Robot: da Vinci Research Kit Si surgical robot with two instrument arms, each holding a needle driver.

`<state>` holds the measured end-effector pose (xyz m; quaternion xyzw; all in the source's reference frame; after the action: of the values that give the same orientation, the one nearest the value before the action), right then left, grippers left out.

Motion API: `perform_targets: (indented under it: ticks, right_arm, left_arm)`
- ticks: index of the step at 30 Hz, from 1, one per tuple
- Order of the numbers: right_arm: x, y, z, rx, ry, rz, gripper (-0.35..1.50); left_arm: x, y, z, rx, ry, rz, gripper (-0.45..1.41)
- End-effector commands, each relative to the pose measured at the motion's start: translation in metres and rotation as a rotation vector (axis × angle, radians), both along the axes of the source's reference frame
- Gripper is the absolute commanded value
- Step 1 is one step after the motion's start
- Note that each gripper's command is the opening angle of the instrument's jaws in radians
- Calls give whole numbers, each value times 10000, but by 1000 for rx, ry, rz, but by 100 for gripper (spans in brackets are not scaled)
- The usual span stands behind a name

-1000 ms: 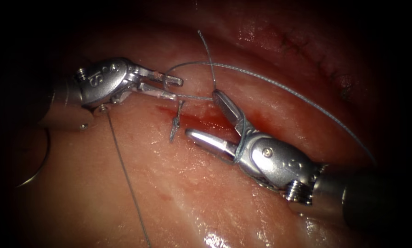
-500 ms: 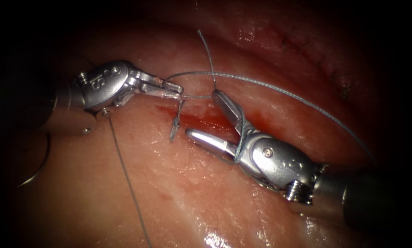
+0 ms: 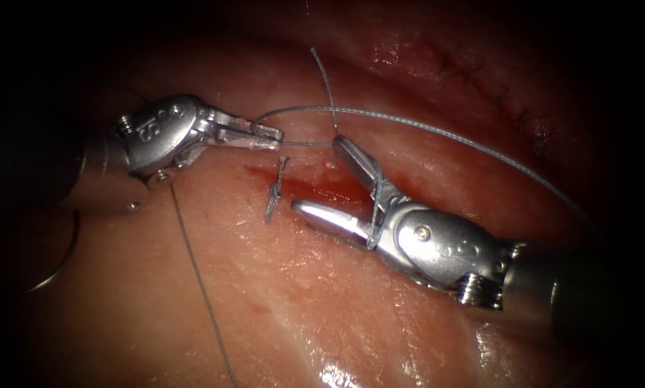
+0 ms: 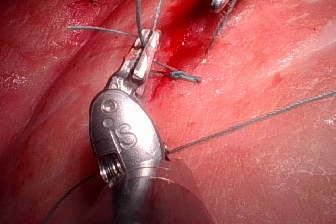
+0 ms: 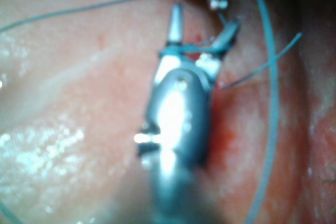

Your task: Wound Closure

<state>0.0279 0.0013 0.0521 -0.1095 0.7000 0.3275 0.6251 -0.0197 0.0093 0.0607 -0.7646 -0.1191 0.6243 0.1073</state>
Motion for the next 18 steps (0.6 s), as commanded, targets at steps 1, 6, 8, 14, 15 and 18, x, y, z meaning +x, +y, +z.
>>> perform_targets:
  ticks: [1,6,8,14,15,18]
  right_arm:
    - [4,1,4,3,4,8,65]
    - [5,4,10,27,16,12,51]
    - [7,3,12,40,24,15,46]
    - [8,6,17,56,6,40,27]
    - [7,7,19,64,4,49,23]
    - [9,10,24,103,14,63,15]
  left_arm:
    - [-5,-12,8,-4,2,10,-45]
    - [-8,-29,8,-24,5,16,-45]
    - [-12,-33,7,-26,6,18,-45]
    - [-10,-50,-5,-47,-3,34,-45]
    - [-10,-52,-7,-48,-2,34,-45]
    - [-12,-61,-11,-50,-2,39,-45]
